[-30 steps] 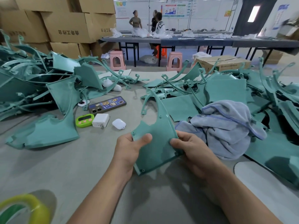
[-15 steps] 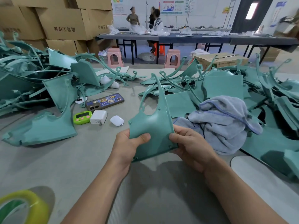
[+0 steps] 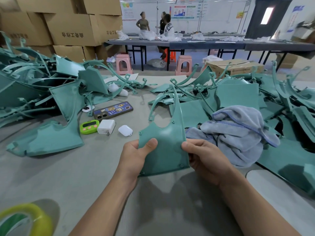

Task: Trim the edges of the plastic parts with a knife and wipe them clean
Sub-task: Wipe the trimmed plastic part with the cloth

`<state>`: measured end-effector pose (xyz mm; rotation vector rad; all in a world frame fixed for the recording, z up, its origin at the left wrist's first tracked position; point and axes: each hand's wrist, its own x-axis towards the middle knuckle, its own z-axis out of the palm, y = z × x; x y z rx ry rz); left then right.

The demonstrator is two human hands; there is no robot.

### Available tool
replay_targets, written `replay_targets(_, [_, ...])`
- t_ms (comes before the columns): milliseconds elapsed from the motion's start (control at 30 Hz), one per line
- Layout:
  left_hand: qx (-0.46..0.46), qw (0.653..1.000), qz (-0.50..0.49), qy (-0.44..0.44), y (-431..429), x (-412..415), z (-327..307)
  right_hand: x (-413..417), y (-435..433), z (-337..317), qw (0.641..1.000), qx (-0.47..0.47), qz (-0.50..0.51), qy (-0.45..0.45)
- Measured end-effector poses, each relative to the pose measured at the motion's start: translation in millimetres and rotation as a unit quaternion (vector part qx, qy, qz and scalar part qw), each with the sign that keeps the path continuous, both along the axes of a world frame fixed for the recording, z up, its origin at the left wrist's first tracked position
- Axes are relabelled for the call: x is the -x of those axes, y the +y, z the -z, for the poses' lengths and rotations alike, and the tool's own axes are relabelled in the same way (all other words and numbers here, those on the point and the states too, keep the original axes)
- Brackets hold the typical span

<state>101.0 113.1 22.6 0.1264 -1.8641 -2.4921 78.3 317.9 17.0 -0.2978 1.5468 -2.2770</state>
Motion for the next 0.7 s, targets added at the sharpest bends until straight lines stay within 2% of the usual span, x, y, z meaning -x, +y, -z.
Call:
replay_targets(233, [-0.005,1.000,0.002,-0.002,2.8,-1.1,0.1,-1.4,0.1,2.2,1.000,0.007,0.016,-0.022])
replay_targets(300, [0.007,1.000,-0.015,0.003,5.0,-1.2,1.0,-3.1,-6.4,2.4,0.998,-0.013,0.069,-0.007])
replay_targets(333, [0.019,0.999,-0.031,0.011,6.0,-0.7,1.7,-4.2,-9.9,2.5,0.990,-0.044,0.131,0.014])
replay_targets(400, [0.037,0.997,-0.067,0.027,6.2,0.9,3.0,-6.1,-14.1,3.2,0.939,-0.164,0.290,0.090])
replay_targets(433, [0.041,0.995,-0.083,0.033,5.6,1.7,2.9,-7.9,-15.5,2.1,0.909,-0.219,0.328,0.136])
replay_targets(467, [0.047,0.994,-0.096,0.038,4.9,2.2,2.4,-11.6,-17.3,0.9,0.893,-0.255,0.325,0.178])
replay_targets(533, [0.062,0.990,-0.112,0.050,3.2,2.8,2.4,-20.5,-20.0,-2.4,0.884,-0.299,0.270,0.236])
replay_targets(567, [0.066,0.990,-0.115,0.054,2.4,3.3,3.0,-21.3,-18.9,-5.4,0.858,-0.337,0.278,0.271])
replay_targets(633, [0.064,0.990,-0.117,0.049,1.8,3.9,4.9,-13.7,-5.8,-12.0,0.746,-0.438,0.372,0.337])
replay_targets(700, [0.053,0.991,-0.116,0.049,1.3,5.1,5.6,-1.2,16.2,-21.1,0.639,-0.554,0.422,0.327])
